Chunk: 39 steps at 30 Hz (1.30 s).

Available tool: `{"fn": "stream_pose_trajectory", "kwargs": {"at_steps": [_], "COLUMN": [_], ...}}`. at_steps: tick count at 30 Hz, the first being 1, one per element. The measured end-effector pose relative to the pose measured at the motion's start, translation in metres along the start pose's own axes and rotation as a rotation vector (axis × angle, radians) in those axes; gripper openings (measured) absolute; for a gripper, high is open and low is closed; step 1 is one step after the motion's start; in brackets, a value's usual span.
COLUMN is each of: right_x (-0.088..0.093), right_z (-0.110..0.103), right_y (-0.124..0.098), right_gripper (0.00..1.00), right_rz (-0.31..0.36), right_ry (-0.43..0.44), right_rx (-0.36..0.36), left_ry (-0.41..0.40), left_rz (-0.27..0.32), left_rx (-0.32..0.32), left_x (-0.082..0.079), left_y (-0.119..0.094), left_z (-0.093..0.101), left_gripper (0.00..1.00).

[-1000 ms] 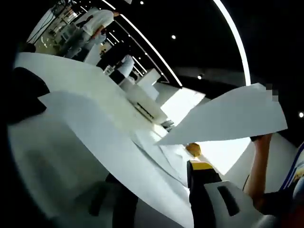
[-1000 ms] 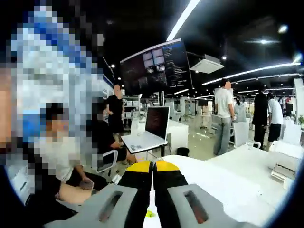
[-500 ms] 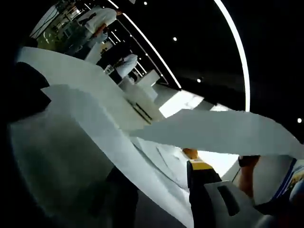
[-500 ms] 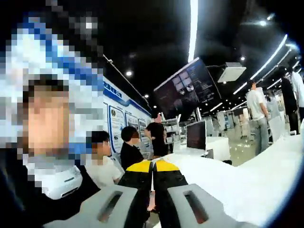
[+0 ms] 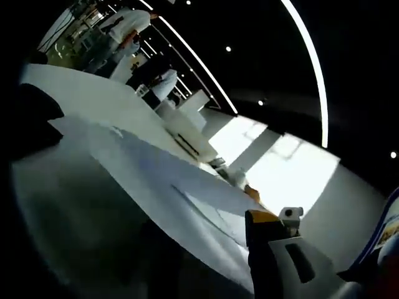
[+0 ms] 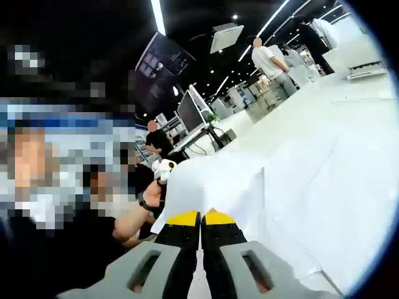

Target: Organize the stack of printing papers by aligning and flattening the scattered papers on the table

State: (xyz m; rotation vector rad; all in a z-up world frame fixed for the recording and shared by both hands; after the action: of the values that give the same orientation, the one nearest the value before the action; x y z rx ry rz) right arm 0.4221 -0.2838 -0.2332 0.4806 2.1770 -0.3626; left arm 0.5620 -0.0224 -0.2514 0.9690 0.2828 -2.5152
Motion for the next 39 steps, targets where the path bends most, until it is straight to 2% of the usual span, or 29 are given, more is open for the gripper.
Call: {"fn": "stream_pose_trajectory", "kwargs": {"at_steps": [13, 17, 20, 26, 29, 34, 36, 39], "right_x": [0.002, 0.005, 0.006, 0.01, 0.009, 0.014, 0.012, 0.013], "right_z": [0.012, 0.015, 0.018, 0.018, 0.024, 0.031, 0.029, 0.029], "right_y": [0.004, 0.008, 0.01, 0.013, 0.007, -0.003, -0.006, -0.007], "right_gripper": [0.0, 0.0, 0.0, 0.0, 0.0, 0.0, 0.0, 0.0], "right_rz": [0.011, 0.049, 0.061, 0.066, 0.097, 0.096, 0.122, 0.122], "right_ry": [0.043, 0.087, 0.113, 0.111, 0.121, 0.126, 0.122, 0.114], "right_rx": [0.026, 0.014, 0.013, 0.009, 0.019, 0.023, 0.006, -0.014], "left_ry": [-0.014, -0.013, -0.003, 0.027, 0.022, 0.009, 0.008, -0.001], "left_rz": [0.007, 0.013, 0.012, -0.007, -0.022, -0.011, -0.012, -0.01], "left_rx": [0.015, 0.026, 0.035, 0.063, 0.093, 0.106, 0.111, 0.122], "left_x": [-0.006, -0.008, -0.002, 0.002, 0.003, 0.004, 0.004, 0.002], "left_y": [-0.002, -0.002, -0.002, -0.004, -0.005, -0.007, -0.006, -0.006], "left_z": [-0.005, -0.006, 0.001, 0.005, 0.008, 0.011, 0.011, 0.009], "left_gripper": [0.44, 0.45, 0.46, 0.49, 0.5, 0.51, 0.51, 0.52]}}
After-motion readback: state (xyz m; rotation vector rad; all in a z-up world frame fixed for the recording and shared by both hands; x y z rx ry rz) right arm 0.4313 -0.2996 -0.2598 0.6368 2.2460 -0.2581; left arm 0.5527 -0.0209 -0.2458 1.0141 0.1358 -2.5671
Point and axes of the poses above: the point that each gripper's makers call its tool centre point, and the gripper's own axes: y roughly forward along the fingers, z roughly to its right, x roughly out of its underside, the point moved 6 cm from there along -y, roughly backward along the fingers, and after that the axes turned 6 degrees about -x, right-handed, at the moved point
